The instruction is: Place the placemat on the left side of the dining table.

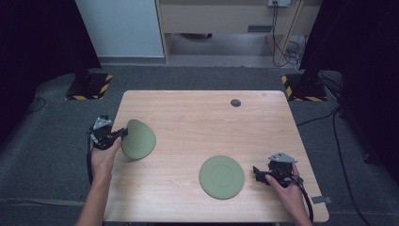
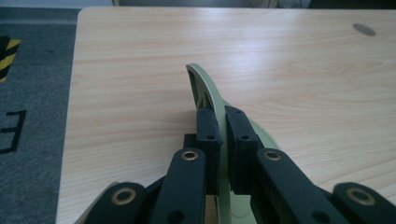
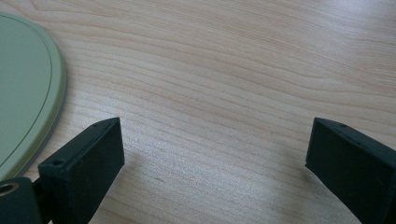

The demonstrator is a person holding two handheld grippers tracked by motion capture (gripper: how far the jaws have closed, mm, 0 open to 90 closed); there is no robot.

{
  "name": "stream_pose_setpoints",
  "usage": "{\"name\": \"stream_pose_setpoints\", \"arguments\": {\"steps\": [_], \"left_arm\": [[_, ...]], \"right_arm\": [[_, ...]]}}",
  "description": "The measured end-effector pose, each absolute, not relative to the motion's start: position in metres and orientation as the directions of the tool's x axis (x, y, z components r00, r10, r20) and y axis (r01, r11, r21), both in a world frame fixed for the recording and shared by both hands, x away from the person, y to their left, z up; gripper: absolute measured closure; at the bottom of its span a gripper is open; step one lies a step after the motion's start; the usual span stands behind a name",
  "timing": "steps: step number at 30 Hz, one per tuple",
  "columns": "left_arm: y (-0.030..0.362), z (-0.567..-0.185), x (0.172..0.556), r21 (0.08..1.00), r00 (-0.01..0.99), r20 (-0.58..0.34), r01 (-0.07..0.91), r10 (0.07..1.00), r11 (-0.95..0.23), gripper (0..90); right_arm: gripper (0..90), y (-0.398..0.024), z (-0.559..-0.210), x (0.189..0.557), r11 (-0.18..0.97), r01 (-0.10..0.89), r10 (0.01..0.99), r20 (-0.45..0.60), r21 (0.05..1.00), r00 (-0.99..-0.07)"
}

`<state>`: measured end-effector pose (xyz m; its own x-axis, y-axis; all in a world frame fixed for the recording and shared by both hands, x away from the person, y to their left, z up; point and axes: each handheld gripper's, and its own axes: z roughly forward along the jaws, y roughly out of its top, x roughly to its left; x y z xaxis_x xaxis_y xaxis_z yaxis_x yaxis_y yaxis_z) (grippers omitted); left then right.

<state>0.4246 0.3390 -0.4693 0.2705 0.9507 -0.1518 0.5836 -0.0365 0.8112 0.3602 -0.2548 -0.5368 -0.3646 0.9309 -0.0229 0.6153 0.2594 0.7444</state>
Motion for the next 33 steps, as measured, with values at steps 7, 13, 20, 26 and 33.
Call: {"name": "stream_pose_setpoints", "arguments": {"steps": [7,13,20,26,33], "left_arm": [[0.349,-0.484,0.425,0.787,0.232,-0.145,0.616,0.962,-0.03,85.3],[0.356,-0.494,0.425,0.772,0.213,-0.153,0.635,0.965,-0.018,85.2],[0.359,-0.497,0.427,0.76,0.208,-0.154,0.649,0.966,-0.019,83.5],[0.361,-0.501,0.429,0.747,0.195,-0.147,0.665,0.97,-0.021,80.7],[0.354,-0.501,0.431,0.752,0.209,-0.135,0.658,0.969,-0.037,81.2]], "right_arm": [[4.5,-0.255,-0.537,0.36,0.259,0.617,0.931,-0.022,0.743,-0.364],[4.5,-0.255,-0.537,0.36,0.259,0.619,0.931,-0.023,0.742,-0.363],[4.4,-0.255,-0.537,0.36,0.259,0.62,0.932,-0.023,0.74,-0.362],[4.4,-0.254,-0.537,0.36,0.26,0.623,0.932,-0.022,0.738,-0.362],[4.4,-0.254,-0.537,0.36,0.258,0.625,0.932,-0.02,0.736,-0.361]]}}
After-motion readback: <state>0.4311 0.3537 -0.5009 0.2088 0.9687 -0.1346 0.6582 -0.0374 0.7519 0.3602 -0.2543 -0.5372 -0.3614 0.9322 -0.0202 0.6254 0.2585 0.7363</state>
